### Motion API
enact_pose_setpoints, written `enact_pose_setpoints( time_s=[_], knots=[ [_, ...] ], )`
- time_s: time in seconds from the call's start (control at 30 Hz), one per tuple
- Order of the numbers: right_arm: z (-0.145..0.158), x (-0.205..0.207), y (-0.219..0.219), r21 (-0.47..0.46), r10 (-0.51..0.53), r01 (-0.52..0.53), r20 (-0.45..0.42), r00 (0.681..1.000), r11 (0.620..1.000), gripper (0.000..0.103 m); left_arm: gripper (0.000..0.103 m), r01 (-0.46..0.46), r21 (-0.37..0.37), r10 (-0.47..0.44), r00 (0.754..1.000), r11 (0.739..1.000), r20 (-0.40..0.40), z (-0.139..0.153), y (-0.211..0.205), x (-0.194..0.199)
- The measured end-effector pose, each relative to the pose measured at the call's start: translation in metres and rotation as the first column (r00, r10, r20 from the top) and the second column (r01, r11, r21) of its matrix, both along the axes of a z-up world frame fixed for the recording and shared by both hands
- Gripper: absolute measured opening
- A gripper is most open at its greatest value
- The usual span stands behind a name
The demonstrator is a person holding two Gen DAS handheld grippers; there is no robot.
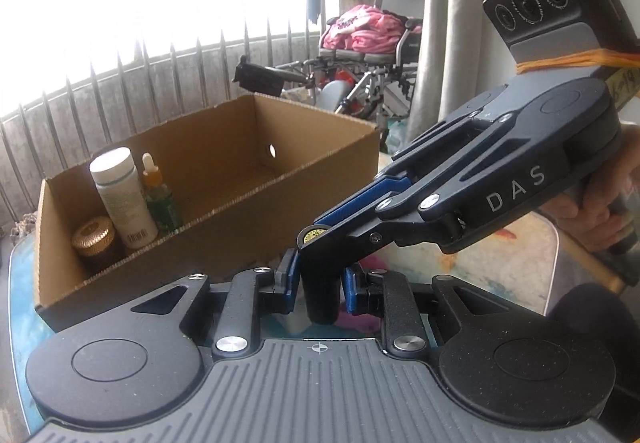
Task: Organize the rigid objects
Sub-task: 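Carry the black cylinder with the right gripper into the box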
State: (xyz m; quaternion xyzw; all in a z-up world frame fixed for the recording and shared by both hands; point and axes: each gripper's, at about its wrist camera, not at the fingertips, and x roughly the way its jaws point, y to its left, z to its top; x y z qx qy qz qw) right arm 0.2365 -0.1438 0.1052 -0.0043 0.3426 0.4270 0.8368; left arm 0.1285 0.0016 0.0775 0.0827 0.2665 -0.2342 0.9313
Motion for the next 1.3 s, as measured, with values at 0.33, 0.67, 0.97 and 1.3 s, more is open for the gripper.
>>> enact_pose_setpoints(
  time_s=[0.33,0.67,0.97,1.3],
  knots=[
    [0.085,0.037,-0.006,0.055,-0.031,0.024,0.123,0.992,0.998,0.028,0.021,0.011,0.051,-0.016,0.994,0.999,0.110,0.085,-0.002,0.043],
    [0.050,0.155,0.024,0.036,-0.095,0.095,0.011,0.995,0.995,0.027,0.021,-0.039,0.107,0.038,0.999,0.993,0.009,0.052,0.015,0.160],
    [-0.001,0.228,0.041,0.008,-0.163,0.166,-0.128,0.978,0.986,0.027,0.021,-0.065,0.228,0.083,0.994,0.971,-0.069,0.014,0.026,0.220],
    [-0.020,0.244,0.049,0.008,-0.181,0.185,-0.171,0.969,0.983,0.026,0.022,-0.067,0.302,0.109,0.986,0.951,-0.125,0.004,0.029,0.238]
  ],
)
